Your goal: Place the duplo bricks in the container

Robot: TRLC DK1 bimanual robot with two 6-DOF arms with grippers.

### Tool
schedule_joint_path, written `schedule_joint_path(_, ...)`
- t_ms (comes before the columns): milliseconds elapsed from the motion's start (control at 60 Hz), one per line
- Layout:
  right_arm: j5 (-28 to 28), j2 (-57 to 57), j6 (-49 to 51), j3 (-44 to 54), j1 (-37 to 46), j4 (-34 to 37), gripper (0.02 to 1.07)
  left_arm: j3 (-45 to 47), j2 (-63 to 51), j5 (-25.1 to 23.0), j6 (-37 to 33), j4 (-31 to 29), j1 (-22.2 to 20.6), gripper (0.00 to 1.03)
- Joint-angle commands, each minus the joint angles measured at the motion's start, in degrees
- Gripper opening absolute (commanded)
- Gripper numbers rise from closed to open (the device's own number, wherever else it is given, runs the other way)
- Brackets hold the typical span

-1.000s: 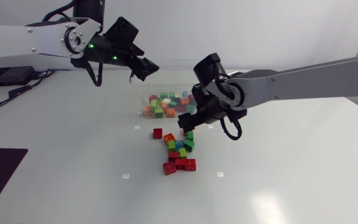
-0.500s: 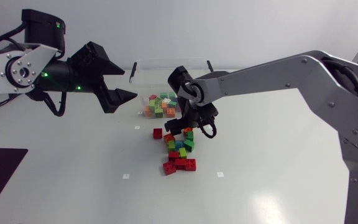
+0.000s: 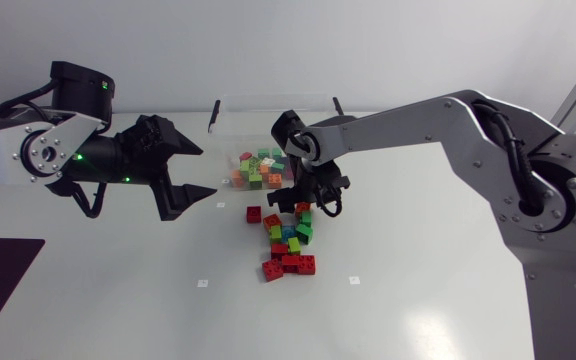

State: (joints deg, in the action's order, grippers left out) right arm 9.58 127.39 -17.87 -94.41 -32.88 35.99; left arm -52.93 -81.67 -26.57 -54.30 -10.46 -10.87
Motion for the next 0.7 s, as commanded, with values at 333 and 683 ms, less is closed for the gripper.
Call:
schedule_joint_path(333,-1.9,1.4,-1.4,0.6,2.3,0.1,0.46,2.7,-0.2,-0.5,-4.0,0.0,-0.1,0.99)
schedule_joint_path(683,-1.2,-13.6,2.2,14.2,4.0,-5.6,0.41,2.6,-8.9,-0.5,-7.7,1.2,-1.8,0.99)
